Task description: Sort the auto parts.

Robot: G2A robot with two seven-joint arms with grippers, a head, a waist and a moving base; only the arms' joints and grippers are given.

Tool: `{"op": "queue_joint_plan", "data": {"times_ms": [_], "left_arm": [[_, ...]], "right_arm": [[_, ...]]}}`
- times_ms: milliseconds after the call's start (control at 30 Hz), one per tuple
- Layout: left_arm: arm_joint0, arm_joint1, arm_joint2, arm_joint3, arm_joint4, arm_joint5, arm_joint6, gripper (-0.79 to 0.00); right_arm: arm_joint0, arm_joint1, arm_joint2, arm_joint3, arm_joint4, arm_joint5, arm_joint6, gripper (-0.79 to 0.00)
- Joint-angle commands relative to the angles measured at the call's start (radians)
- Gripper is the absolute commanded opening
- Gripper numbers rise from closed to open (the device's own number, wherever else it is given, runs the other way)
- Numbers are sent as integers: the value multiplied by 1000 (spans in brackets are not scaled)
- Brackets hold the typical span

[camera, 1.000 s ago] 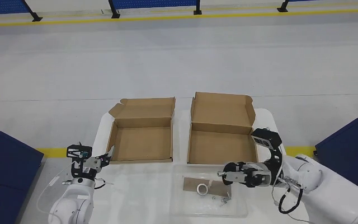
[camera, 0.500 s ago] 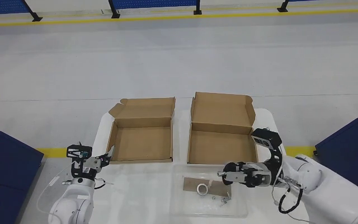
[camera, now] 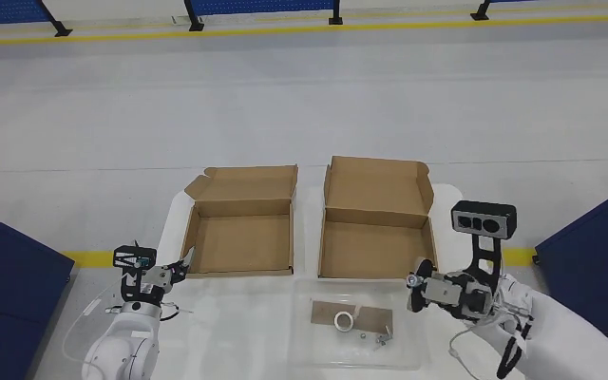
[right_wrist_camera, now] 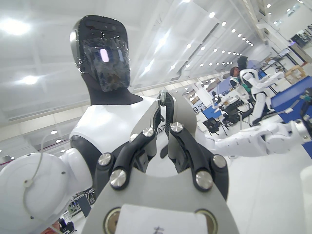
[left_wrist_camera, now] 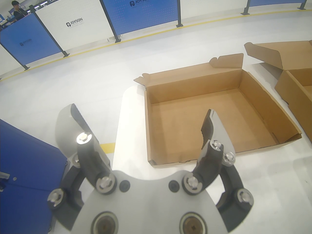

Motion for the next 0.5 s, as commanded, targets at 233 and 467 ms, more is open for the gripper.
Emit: {"op": "queue_joint_plan", "data": {"times_ms": [233, 467], "left_arm": [[0, 0, 0, 0, 0, 0, 0, 0], [0, 0, 0, 0, 0, 0, 0, 0]], "right_arm": [[-3, -7, 3, -12, 16, 10, -11, -785], [-20, -46, 13, -91, 210, 2, 2, -785]]}}
